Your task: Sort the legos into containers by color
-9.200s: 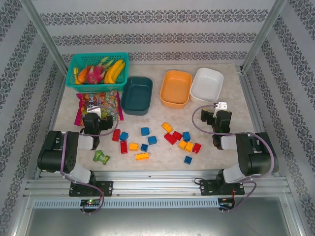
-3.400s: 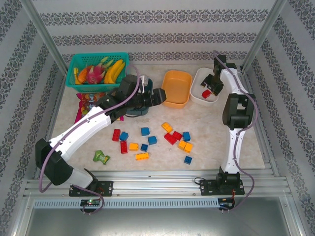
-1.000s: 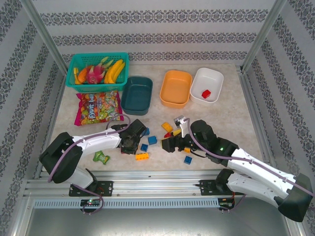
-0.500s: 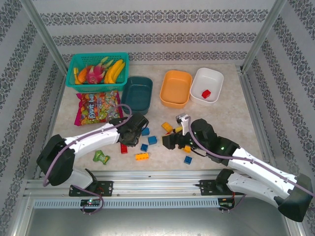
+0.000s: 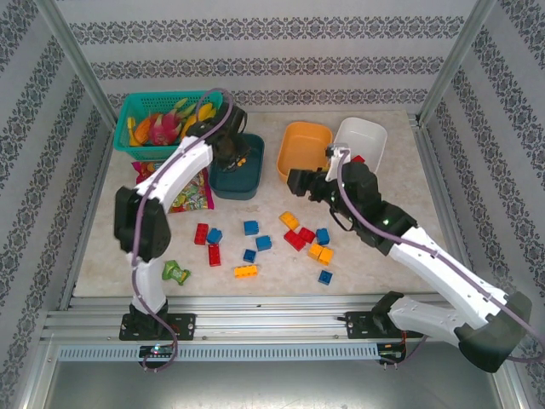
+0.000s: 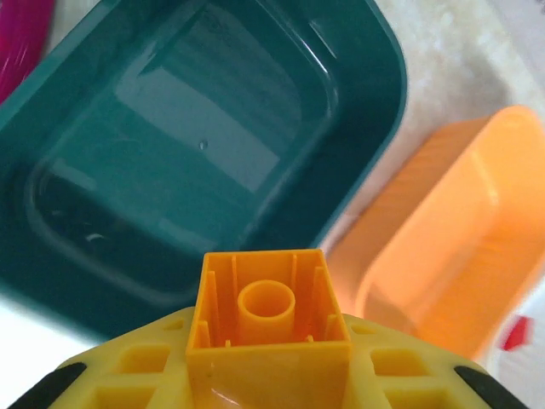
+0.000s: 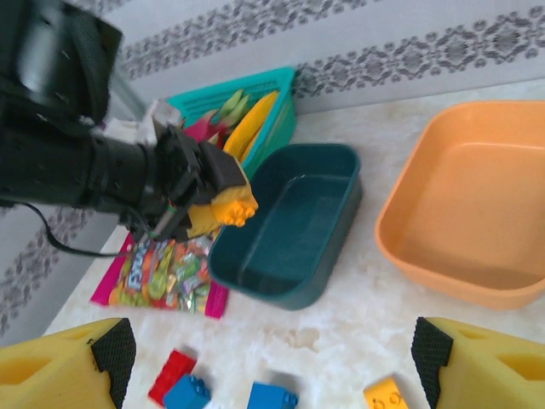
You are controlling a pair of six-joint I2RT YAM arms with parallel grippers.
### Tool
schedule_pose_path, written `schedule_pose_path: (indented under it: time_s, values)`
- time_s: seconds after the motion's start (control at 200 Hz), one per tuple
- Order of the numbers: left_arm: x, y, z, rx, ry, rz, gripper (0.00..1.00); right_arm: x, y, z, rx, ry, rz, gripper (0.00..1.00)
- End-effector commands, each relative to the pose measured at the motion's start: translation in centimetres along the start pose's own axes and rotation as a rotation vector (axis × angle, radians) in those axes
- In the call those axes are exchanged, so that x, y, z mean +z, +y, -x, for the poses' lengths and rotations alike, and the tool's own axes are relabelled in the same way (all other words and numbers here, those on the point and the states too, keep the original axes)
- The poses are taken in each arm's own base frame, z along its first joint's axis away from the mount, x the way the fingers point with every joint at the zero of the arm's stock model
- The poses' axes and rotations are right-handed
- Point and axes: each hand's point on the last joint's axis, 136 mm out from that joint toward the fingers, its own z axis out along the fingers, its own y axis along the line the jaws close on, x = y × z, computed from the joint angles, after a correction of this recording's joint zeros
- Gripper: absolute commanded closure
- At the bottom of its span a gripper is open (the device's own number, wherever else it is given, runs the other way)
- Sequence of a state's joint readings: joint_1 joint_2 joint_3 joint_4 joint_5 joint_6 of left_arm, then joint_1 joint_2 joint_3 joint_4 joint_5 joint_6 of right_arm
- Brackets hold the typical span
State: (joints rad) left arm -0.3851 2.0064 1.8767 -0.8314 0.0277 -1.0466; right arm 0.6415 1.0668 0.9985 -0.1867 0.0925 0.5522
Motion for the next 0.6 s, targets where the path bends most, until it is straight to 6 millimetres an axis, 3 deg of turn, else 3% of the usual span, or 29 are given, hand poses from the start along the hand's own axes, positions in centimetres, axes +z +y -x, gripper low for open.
schedule_pose_path:
  time_s: [0.0,0.125,0.26,0.455,0.595]
  values:
    - [2.8,2.0,-0.7,0.241,0.107,0.123,0.73,0.5,-1.1,1.9,0.105,-0.017,-0.041,0.13]
    - [6.1,2.8,-0.7,0.271,0.142,0.172,0.71,1.1,-2.4,2.3,0.159,-0.006,-0.072,0.13]
    - [8.3,3.5,-1.2,0.283,0.174,0.19,0.68,1.1,-3.3,1.6,0.188,0.034,-0.099,0.14]
    - [9.6,4.1,-1.2,0.328,0.19,0.22,0.64,0.5,-4.6,-0.1,0.207,0.07,-0.13,0.14]
    - [9.6,4.3,-1.3,0.351,0.205,0.232,0.51,0.0,-5.2,-1.3,0.202,0.108,-0.154,0.14]
